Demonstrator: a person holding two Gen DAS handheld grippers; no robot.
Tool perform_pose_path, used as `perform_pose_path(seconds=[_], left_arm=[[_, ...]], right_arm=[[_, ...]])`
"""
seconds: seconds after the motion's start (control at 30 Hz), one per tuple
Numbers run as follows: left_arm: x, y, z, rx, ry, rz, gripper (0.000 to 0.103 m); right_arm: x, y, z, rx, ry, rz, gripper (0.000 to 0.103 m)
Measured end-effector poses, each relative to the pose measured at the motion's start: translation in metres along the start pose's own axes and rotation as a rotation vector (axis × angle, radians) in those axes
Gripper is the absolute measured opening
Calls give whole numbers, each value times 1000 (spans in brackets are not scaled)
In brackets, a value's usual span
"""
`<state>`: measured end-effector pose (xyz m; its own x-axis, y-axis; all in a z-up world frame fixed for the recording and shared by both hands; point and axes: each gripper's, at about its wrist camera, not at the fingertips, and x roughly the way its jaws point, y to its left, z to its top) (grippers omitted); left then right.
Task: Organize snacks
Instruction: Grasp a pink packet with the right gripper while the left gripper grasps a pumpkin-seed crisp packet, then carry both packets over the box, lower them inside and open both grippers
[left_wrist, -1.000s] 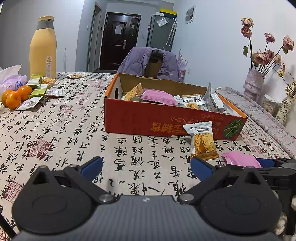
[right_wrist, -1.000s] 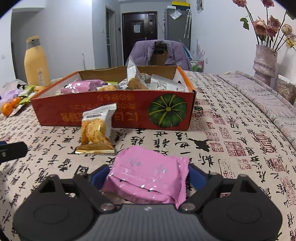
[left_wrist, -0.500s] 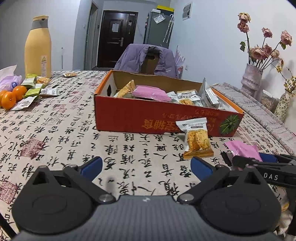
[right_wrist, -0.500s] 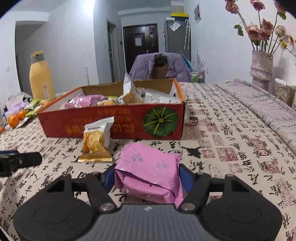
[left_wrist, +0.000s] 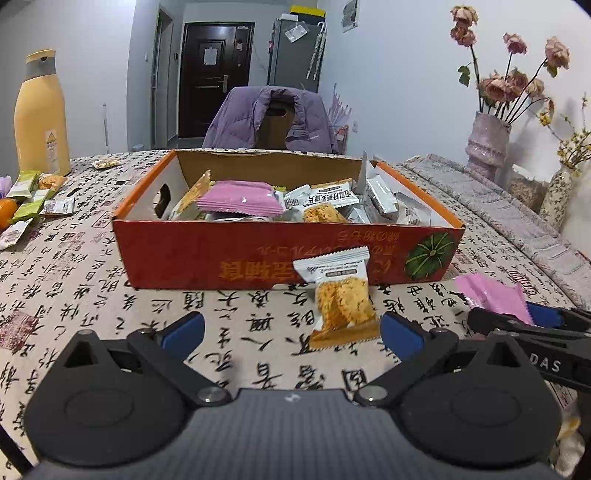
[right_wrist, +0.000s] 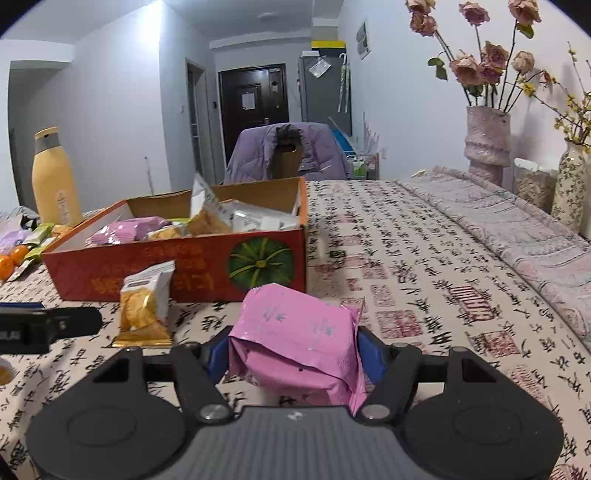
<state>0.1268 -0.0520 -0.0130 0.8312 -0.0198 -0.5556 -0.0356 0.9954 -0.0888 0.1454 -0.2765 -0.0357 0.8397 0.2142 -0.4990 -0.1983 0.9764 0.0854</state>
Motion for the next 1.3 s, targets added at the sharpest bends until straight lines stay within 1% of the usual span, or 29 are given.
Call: perform_pose_path(seconds=[0.17, 0.3, 0.4, 0.5, 0.57, 0.63, 0.7, 0.73, 0.77, 0.8, 0.83, 0.87, 1.07, 1.3], left_arm=[[16, -14, 4, 4, 25, 31, 103], [26, -24, 10, 7, 28, 52, 103], [35, -31, 14, 8, 38, 62, 99], [44, -37, 16, 11, 50, 61, 96], [49, -41, 17, 15, 55, 62, 88], [53, -43, 17, 13, 60, 66, 82], [57, -43, 18, 9, 65, 66, 77], [58, -43, 18, 8, 67, 66, 71], [60, -43, 18, 7, 71, 62, 61], [61, -43, 17, 6, 76, 59, 56], [62, -43, 17, 6, 81, 52, 45], [63, -43, 16, 5, 84, 43, 42], [59, -40, 14, 4, 65, 25, 41], [42, -35, 12, 6, 36, -4, 41]], right_arm=[[2, -10, 1, 11, -13, -20, 68], [4, -17, 5, 2, -40, -42, 68], [7, -19, 8, -13, -67, -55, 68], [12, -23, 10, -11, -72, -57, 68], [15, -24, 9, -8, -70, -55, 68], [19, -25, 8, -2, -57, -44, 68], [18, -26, 7, 9, -64, -32, 68], [18, -26, 7, 15, -61, -28, 69], [19, -27, 7, 22, -53, -24, 69], [20, -27, 7, 23, -50, -21, 69], [19, -27, 7, 23, -49, -20, 69], [19, -27, 7, 22, -49, -19, 69], [18, -28, 7, 28, -56, -18, 69], [17, -28, 7, 29, -67, -23, 69]])
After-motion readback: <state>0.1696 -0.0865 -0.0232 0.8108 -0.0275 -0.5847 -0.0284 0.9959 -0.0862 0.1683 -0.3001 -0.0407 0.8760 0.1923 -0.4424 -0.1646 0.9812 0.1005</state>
